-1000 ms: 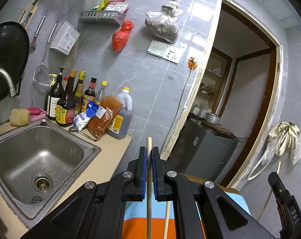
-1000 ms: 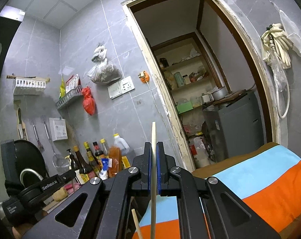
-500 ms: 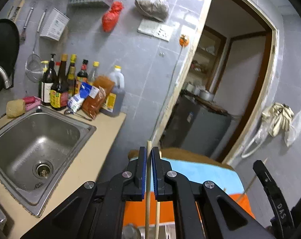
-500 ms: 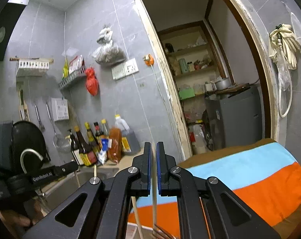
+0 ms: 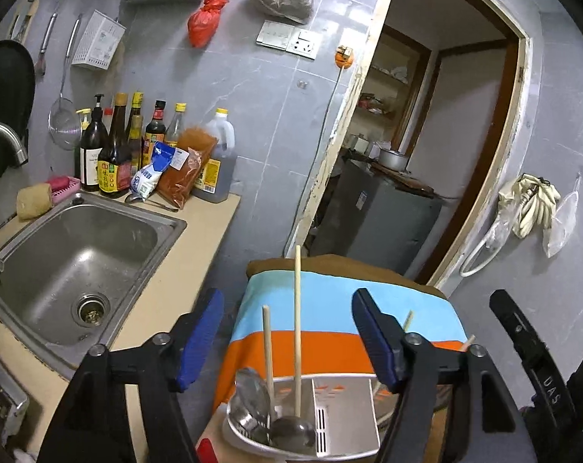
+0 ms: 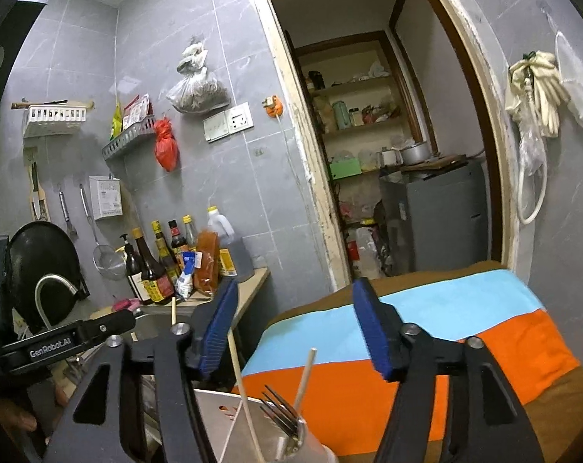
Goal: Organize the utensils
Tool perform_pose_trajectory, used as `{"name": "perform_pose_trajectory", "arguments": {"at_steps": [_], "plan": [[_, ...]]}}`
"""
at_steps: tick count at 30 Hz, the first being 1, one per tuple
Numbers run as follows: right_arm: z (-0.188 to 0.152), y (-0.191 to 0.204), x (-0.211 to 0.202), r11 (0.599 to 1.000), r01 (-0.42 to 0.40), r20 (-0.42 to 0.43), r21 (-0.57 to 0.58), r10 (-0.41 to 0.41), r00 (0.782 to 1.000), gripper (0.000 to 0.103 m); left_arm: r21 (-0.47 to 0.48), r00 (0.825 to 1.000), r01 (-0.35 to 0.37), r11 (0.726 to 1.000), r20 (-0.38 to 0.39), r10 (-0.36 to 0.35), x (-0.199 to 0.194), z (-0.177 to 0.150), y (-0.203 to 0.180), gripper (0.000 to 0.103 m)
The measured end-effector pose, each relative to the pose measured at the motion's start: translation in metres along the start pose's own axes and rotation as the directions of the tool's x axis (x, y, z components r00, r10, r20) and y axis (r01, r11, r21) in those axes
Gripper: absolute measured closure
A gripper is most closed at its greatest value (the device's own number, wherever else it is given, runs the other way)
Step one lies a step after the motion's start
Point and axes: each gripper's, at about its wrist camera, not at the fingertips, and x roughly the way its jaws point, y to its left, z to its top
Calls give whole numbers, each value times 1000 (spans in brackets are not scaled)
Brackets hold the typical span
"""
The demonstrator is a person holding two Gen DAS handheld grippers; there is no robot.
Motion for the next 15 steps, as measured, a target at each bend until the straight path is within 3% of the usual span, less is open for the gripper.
{"name": "perform_pose_trajectory", "arguments": {"at_steps": [9, 15], "plan": [[12, -9, -37, 998, 58, -12, -40, -58, 998, 30, 65, 1000, 30, 997, -8, -29, -23, -9, -16, 18], [12, -15, -61, 994, 99, -18, -54, -100, 995, 15, 107, 998, 59, 993, -9, -58, -39, -20, -27, 6]]}}
